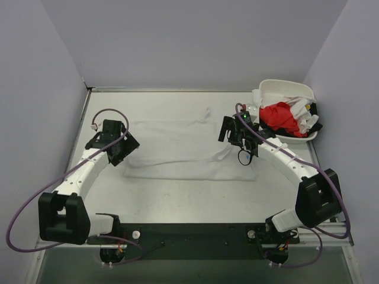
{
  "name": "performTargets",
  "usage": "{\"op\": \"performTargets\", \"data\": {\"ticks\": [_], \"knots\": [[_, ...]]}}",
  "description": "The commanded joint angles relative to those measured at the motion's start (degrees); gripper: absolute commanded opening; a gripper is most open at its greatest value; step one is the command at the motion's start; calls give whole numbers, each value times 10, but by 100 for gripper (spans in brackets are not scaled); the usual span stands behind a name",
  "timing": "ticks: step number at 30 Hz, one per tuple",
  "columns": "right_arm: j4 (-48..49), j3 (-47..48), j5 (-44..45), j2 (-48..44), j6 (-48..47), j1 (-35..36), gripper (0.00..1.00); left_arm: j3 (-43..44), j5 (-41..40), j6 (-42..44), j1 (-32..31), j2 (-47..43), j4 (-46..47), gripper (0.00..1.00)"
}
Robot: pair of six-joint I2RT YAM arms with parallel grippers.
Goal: Fold and stack the t-shirts
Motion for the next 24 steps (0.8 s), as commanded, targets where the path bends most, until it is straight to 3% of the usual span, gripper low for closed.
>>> {"op": "performTargets", "data": {"ticks": [1,10,24], "knots": [[-109,33,-8,-36,-8,43,96,23,25,6,-51,-41,-8,92],[-169,19,-1,-38,-19,92,96,-15,41,-17,-130,-2,12,92],[-138,22,-22,30,10,184,96,-9,21,-29,-149,83,67,90]]}}
